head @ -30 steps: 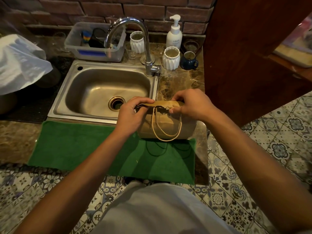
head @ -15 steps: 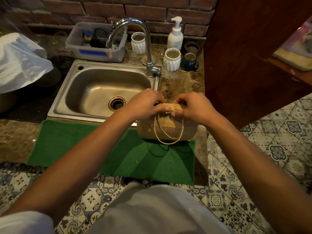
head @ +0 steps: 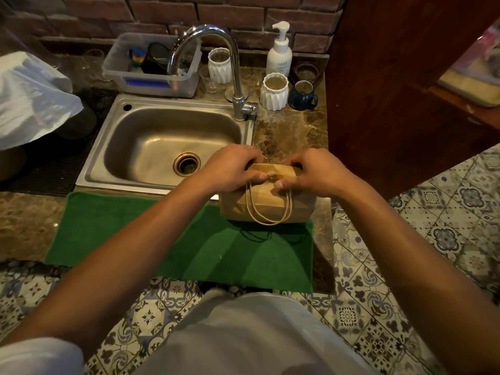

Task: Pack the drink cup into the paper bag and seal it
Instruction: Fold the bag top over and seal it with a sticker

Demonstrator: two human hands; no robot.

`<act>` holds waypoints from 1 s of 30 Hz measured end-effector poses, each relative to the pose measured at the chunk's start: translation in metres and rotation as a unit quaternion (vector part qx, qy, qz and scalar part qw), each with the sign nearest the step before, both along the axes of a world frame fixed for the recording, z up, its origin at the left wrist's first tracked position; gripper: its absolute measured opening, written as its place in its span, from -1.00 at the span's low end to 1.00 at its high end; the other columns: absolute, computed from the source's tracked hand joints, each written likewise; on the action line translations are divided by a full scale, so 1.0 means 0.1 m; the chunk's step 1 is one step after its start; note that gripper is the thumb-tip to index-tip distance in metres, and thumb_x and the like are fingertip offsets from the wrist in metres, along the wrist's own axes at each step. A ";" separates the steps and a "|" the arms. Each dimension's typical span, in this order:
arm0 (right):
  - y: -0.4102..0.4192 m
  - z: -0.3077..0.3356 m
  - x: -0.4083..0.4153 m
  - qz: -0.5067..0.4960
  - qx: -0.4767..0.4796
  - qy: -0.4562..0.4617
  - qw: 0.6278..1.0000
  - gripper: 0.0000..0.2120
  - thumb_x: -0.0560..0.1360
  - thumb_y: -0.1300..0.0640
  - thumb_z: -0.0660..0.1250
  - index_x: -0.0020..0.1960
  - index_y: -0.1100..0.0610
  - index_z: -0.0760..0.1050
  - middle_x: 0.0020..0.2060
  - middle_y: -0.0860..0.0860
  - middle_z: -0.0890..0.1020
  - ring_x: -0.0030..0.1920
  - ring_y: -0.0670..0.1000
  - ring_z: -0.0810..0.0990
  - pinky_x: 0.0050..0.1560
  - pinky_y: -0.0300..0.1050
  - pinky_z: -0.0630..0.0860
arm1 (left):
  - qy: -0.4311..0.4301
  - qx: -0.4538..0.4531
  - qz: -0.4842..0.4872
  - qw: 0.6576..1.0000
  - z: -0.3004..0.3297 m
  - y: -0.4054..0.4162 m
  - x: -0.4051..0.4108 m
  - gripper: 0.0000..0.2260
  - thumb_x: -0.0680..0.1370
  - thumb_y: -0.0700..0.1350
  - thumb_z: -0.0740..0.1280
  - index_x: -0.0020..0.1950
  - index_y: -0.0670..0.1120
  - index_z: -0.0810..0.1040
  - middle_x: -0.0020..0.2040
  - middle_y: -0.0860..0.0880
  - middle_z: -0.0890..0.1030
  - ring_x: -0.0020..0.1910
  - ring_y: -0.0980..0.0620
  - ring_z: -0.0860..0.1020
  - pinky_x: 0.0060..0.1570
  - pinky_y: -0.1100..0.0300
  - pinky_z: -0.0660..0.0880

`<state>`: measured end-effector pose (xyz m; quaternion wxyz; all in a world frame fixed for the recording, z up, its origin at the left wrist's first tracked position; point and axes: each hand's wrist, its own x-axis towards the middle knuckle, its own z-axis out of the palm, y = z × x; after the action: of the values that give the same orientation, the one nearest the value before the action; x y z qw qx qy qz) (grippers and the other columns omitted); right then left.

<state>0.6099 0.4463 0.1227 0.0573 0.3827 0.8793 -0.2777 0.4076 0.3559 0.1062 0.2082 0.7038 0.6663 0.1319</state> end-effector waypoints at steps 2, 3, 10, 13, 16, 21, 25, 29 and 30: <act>0.02 0.02 0.05 0.004 -0.006 -0.008 1.000 -0.66 0.40 -0.24 0.56 0.03 -0.05 0.69 -0.19 -0.04 0.69 -0.15 0.02 0.61 -0.18 0.00 0.51 | -0.005 0.002 -0.007 1.000 0.01 0.00 -0.01 -0.75 0.52 0.11 0.49 -0.01 -0.05 0.61 -0.15 0.07 0.51 -0.15 0.01 0.46 -0.20 0.06 0.36; 0.02 0.01 0.06 -0.001 0.001 -0.010 1.000 -0.70 0.40 -0.22 0.57 0.01 -0.07 0.69 -0.19 -0.04 0.69 -0.12 0.04 0.62 -0.15 0.01 0.52 | -0.004 0.002 -0.011 1.000 0.00 0.01 0.00 -0.75 0.52 0.12 0.49 -0.01 -0.05 0.62 -0.14 0.07 0.52 -0.15 0.02 0.47 -0.20 0.07 0.34; -0.01 -0.07 0.09 -0.049 -0.011 0.026 0.998 -0.77 0.40 -0.03 0.62 -0.20 0.01 0.59 -0.29 -0.08 0.62 -0.14 0.04 0.60 -0.12 0.04 0.49 | -0.019 -0.030 -0.020 0.999 0.03 0.02 -0.03 -0.64 0.50 0.25 0.45 -0.01 -0.04 0.70 -0.19 0.08 0.58 -0.16 -0.01 0.53 -0.21 0.03 0.41; 0.00 -0.08 0.12 -0.064 -0.037 0.053 0.996 -0.74 0.39 0.04 0.63 -0.22 0.09 0.56 -0.27 -0.02 0.64 -0.14 0.07 0.60 -0.10 0.08 0.51 | -0.054 -0.055 -0.011 0.997 0.01 -0.03 -0.10 -0.63 0.52 0.23 0.44 -0.04 -0.08 0.72 -0.21 0.00 0.60 -0.19 -0.04 0.55 -0.22 0.02 0.43; -0.02 -0.11 0.09 -0.065 -0.047 0.055 0.995 -0.70 0.39 0.06 0.64 -0.27 0.02 0.51 -0.29 -0.05 0.63 -0.15 0.05 0.60 -0.09 0.06 0.52 | -0.033 -0.045 -0.021 0.998 -0.01 -0.06 -0.10 -0.70 0.53 0.13 0.48 0.01 -0.11 0.72 -0.16 0.00 0.58 -0.14 -0.06 0.55 -0.16 0.02 0.44; 0.00 -0.09 0.03 -0.050 -0.039 0.030 0.998 -0.74 0.41 0.03 0.62 -0.20 0.05 0.53 -0.21 0.00 0.67 -0.09 0.09 0.64 -0.04 0.14 0.55 | -0.015 -0.016 -0.021 1.000 -0.01 -0.04 -0.05 -0.75 0.54 0.05 0.48 0.02 -0.14 0.70 -0.14 0.03 0.55 -0.11 -0.05 0.54 -0.11 -0.02 0.48; 0.04 -0.03 0.01 -0.006 -0.032 0.012 0.999 -0.78 0.44 -0.09 0.59 -0.11 -0.03 0.59 -0.20 -0.06 0.65 -0.13 0.02 0.60 -0.12 0.02 0.51 | -0.020 0.004 -0.022 1.000 -0.03 -0.04 -0.06 -0.76 0.55 0.03 0.48 0.00 -0.16 0.69 -0.15 0.02 0.56 -0.11 -0.07 0.55 -0.10 -0.05 0.49; 0.04 -0.06 0.00 0.017 -0.016 0.023 0.999 -0.81 0.50 -0.13 0.52 -0.15 -0.04 0.62 -0.30 -0.09 0.61 -0.23 -0.01 0.55 -0.26 -0.07 0.35 | -0.022 0.005 -0.029 0.999 -0.03 -0.04 -0.04 -0.75 0.55 0.03 0.47 -0.01 -0.16 0.69 -0.16 0.02 0.54 -0.12 -0.08 0.55 -0.13 -0.01 0.46; 0.03 -0.08 0.00 0.018 0.003 0.023 1.000 -0.80 0.51 -0.11 0.51 -0.19 -0.06 0.59 -0.32 -0.09 0.59 -0.22 0.00 0.54 -0.24 -0.08 0.34 | -0.028 -0.001 -0.033 0.999 -0.03 -0.03 -0.04 -0.75 0.55 0.04 0.48 -0.01 -0.15 0.68 -0.16 0.03 0.54 -0.12 -0.07 0.55 -0.14 0.01 0.45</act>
<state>0.6095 0.4495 0.1148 0.0410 0.3609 0.8879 -0.2824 0.4036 0.3525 0.1036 0.2316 0.7214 0.6366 0.1436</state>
